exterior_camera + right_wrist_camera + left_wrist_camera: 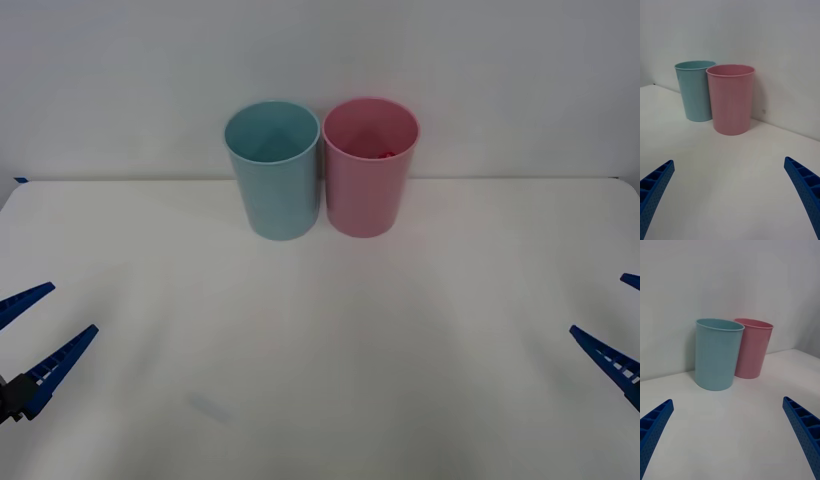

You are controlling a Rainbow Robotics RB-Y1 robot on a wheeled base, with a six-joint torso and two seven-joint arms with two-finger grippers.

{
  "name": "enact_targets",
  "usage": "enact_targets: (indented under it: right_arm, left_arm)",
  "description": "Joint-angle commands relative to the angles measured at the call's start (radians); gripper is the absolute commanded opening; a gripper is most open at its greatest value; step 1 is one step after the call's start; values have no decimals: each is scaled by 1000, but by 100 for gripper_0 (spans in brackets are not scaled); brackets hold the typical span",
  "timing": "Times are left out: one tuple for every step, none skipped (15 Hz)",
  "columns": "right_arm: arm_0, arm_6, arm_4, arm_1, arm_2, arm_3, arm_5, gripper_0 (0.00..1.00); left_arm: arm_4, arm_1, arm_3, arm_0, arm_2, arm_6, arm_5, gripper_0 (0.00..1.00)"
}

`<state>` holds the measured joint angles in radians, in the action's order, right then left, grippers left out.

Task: Grasp the object on the table and drop it into the matching bin: aluminum can to the light blue bin, PET bottle to the pink bin.

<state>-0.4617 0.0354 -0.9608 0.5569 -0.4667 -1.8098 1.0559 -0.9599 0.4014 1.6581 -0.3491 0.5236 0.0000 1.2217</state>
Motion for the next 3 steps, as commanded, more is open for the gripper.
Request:
enact_targets:
  right_arm:
    - [-5, 0, 1, 0, 0, 0, 1, 100]
    - [-5, 0, 1, 0, 0, 0, 1, 100]
    - [-5, 0, 1, 0, 0, 0, 1, 100]
  left_arm:
    - [0, 0, 0, 0, 0, 0, 0, 100]
    - [0, 0, 0, 0, 0, 0, 0, 100]
    - [0, 0, 0, 0, 0, 0, 0, 100]
